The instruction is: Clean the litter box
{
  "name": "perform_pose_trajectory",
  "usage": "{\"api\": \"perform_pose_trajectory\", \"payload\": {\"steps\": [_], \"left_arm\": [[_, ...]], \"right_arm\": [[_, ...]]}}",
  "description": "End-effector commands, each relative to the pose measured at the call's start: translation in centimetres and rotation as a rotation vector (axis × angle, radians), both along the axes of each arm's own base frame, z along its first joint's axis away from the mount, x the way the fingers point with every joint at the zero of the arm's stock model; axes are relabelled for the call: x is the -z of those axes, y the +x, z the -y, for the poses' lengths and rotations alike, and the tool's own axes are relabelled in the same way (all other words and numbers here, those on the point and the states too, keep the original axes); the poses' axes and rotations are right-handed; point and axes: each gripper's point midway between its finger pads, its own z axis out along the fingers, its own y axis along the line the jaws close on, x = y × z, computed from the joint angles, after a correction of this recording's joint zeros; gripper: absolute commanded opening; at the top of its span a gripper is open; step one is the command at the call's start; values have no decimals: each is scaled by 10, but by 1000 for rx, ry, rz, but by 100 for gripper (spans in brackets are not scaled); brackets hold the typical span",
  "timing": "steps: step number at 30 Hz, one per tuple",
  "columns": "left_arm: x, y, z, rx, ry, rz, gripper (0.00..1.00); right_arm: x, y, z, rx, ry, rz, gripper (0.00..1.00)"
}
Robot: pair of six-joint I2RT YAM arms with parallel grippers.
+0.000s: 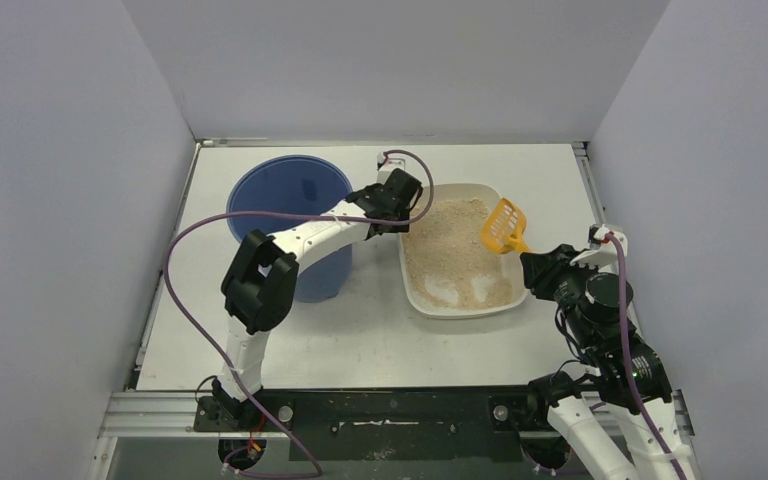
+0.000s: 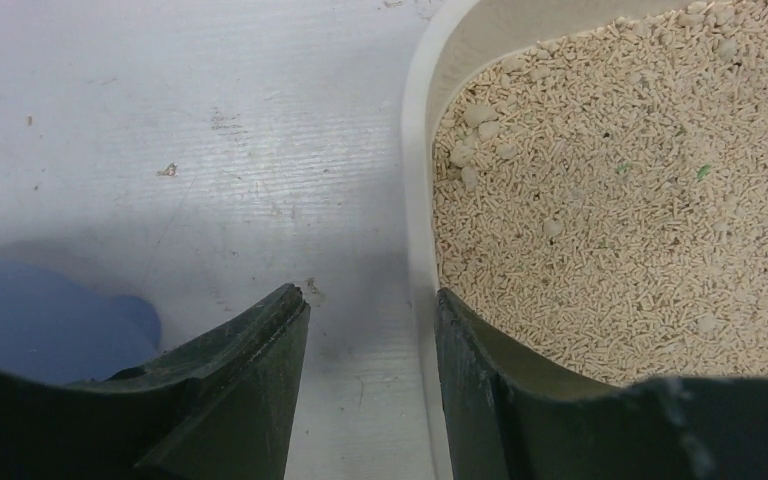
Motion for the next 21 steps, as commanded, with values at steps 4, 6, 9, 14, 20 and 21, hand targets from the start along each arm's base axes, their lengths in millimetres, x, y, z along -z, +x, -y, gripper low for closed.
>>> {"api": "perform_pose_trajectory", "payload": {"steps": [4,6,9,14,20,21], "left_arm": [[-46,4,-26,-32,19,81,47],[-54,5,-15,-8,-6,94,48],[-65,4,8,31,-13,118,51],[-73,-1,46,93,-24,119,54],[-54,-1,60,103,-34,93,57],[-49,0,61,103,-31,87,57]], "right_arm": [[-16,1,-1,-6,17,55,0],[-17,0,-1,-5,18,57,0],[-18,1,0,-3,16,57,0],[-20,0,3,10,9,59,0],[-22,-2,4,10,2,58,0],[-22,-2,4,10,1,59,0]]}}
